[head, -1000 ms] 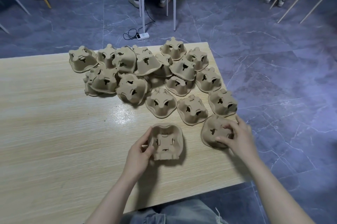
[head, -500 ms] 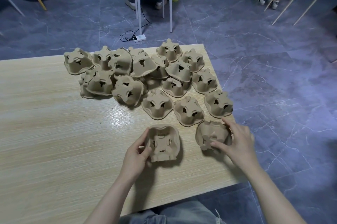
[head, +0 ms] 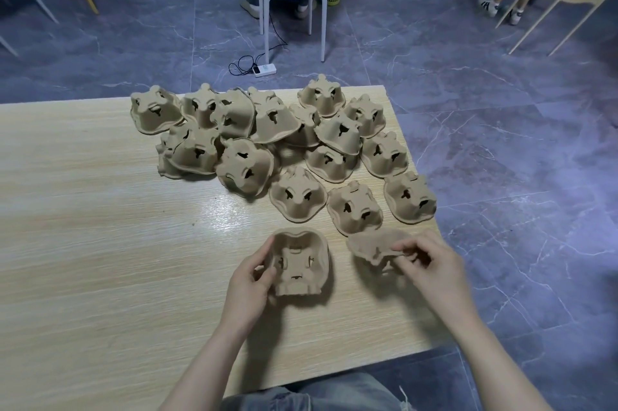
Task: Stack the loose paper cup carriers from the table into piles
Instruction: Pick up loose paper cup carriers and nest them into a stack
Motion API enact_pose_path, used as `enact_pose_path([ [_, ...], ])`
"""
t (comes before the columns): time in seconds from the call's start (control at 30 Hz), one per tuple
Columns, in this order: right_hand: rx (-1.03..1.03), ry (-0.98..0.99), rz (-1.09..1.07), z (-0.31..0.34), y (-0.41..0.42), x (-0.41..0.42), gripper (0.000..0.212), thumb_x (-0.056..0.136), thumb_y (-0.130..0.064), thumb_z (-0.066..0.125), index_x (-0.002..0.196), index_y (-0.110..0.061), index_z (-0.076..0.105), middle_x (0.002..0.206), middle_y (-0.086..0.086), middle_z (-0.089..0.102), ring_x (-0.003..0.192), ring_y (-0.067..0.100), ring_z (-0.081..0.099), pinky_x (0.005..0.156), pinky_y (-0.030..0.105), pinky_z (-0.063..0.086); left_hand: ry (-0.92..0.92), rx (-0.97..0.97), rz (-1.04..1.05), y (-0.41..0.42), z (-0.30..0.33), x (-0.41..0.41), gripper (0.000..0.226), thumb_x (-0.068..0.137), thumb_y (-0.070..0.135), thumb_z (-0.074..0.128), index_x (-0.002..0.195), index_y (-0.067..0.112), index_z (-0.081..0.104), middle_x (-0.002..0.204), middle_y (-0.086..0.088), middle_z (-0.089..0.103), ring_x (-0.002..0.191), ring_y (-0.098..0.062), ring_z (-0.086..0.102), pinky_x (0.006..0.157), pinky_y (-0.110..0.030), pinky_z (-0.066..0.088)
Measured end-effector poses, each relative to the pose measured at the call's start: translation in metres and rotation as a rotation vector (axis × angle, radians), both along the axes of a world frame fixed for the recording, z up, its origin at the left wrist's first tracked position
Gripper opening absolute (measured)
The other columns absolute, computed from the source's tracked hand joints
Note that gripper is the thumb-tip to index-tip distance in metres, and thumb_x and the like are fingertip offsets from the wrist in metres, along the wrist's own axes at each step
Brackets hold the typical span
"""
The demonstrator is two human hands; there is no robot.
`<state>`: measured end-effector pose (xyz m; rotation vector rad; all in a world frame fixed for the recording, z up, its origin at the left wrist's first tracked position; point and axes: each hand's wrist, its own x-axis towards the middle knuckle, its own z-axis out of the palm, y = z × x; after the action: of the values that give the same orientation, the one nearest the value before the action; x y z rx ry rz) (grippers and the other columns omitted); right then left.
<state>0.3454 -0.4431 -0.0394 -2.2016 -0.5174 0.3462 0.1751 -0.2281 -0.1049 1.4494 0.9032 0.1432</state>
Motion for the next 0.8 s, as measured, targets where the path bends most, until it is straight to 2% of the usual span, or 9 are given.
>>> enact_pose_path([
  [0.1, 0.133, -0.027, -0.011, 0.004, 0.018, -0.012, 0.031, 0.075, 0.008, 0.075, 0.078, -0.023, 0.070, 0.084, -0.001, 0.061, 0.075, 0.009, 0.058, 0.065, 0.009, 0.041, 0.019, 0.010, 0.015, 0.004, -0.006, -0.004, 0.057, 0.094, -0.001, 0.055, 0.134, 0.040, 0.053, 0.122, -0.002, 0.065, 0.085, -0.018, 0.060, 0.075, -0.018, 0.042],
  [0.17, 0.213, -0.021, -0.010, 0.003, 0.031, -0.021, 0.030, 0.075, 0.009, 0.075, 0.080, -0.020, 0.071, 0.085, -0.005, 0.061, 0.077, 0.008, 0.059, 0.067, 0.009, 0.043, 0.027, 0.007, 0.007, 0.005, -0.007, -0.006, 0.056, 0.095, 0.001, 0.056, 0.137, 0.038, 0.052, 0.126, -0.005, 0.064, 0.103, -0.035, 0.059, 0.075, -0.020, 0.042],
  [0.27, 0.277, 0.002, 0.080, -0.001, 0.049, -0.035, 0.026, 0.077, 0.006, 0.075, 0.084, -0.018, 0.071, 0.089, -0.009, 0.062, 0.087, 0.009, 0.062, 0.073, 0.012, 0.046, -0.006, -0.025, 0.001, 0.005, 0.004, -0.006, 0.048, 0.098, 0.012, 0.055, 0.142, 0.030, 0.050, 0.133, -0.002, 0.061, 0.114, -0.015, 0.053, 0.082, -0.026, 0.051],
  [0.43, 0.252, 0.062, 0.257, -0.018, 0.061, -0.054, 0.017, 0.079, -0.005, 0.077, 0.087, -0.019, 0.071, 0.093, -0.014, 0.060, 0.094, 0.012, 0.062, 0.080, 0.020, 0.050, -0.034, -0.094, 0.045, 0.010, 0.006, -0.007, 0.040, 0.100, 0.027, 0.052, 0.140, 0.029, 0.050, 0.142, 0.013, 0.052, 0.133, -0.005, 0.046, 0.101, -0.013, 0.037],
  [0.5, 0.240, 0.055, 0.299, -0.024, 0.060, -0.059, 0.017, 0.080, -0.005, 0.076, 0.086, -0.019, 0.071, 0.093, -0.014, 0.060, 0.094, 0.014, 0.062, 0.079, 0.025, 0.051, -0.025, -0.109, 0.051, 0.011, 0.007, -0.007, 0.036, 0.102, 0.029, 0.048, 0.138, 0.031, 0.051, 0.132, 0.020, 0.059, 0.126, -0.004, 0.054, 0.102, -0.018, 0.041],
  [0.6, 0.249, 0.068, 0.348, -0.028, 0.057, -0.063, 0.017, 0.081, -0.003, 0.076, 0.086, -0.018, 0.071, 0.093, -0.012, 0.060, 0.094, 0.015, 0.063, 0.079, 0.030, 0.053, -0.031, -0.127, 0.049, 0.010, 0.012, -0.006, 0.034, 0.104, 0.026, 0.042, 0.136, 0.028, 0.052, 0.087, 0.034, 0.069, 0.076, 0.019, 0.061, 0.067, -0.003, 0.047],
  [0.67, 0.255, 0.081, 0.375, -0.032, 0.055, -0.063, 0.014, 0.081, -0.003, 0.076, 0.087, -0.015, 0.072, 0.094, -0.010, 0.061, 0.094, 0.016, 0.063, 0.079, 0.029, 0.053, -0.030, -0.122, 0.060, 0.010, 0.011, -0.006, 0.036, 0.104, 0.027, 0.043, 0.139, 0.024, 0.054, 0.101, 0.020, 0.073, 0.068, 0.015, 0.061, 0.059, -0.005, 0.046],
  [0.73, 0.244, 0.105, 0.379, -0.036, 0.054, -0.063, 0.013, 0.082, -0.004, 0.076, 0.087, -0.015, 0.072, 0.093, -0.010, 0.061, 0.093, 0.016, 0.064, 0.078, 0.030, 0.054, -0.038, -0.145, 0.076, 0.010, 0.011, -0.005, 0.038, 0.101, 0.029, 0.049, 0.139, 0.027, 0.054, 0.119, -0.008, 0.070, 0.062, 0.002, 0.062, 0.055, -0.015, 0.049],
  [0.8, 0.221, 0.148, 0.372, -0.039, 0.054, -0.063, 0.013, 0.082, -0.005, 0.075, 0.087, -0.016, 0.072, 0.093, -0.012, 0.061, 0.093, 0.015, 0.064, 0.077, 0.029, 0.054, -0.034, -0.173, 0.077, 0.010, 0.012, -0.004, 0.043, 0.097, 0.025, 0.057, 0.140, 0.027, 0.052, 0.095, -0.002, 0.075, 0.054, -0.003, 0.058, 0.050, -0.018, 0.047],
])
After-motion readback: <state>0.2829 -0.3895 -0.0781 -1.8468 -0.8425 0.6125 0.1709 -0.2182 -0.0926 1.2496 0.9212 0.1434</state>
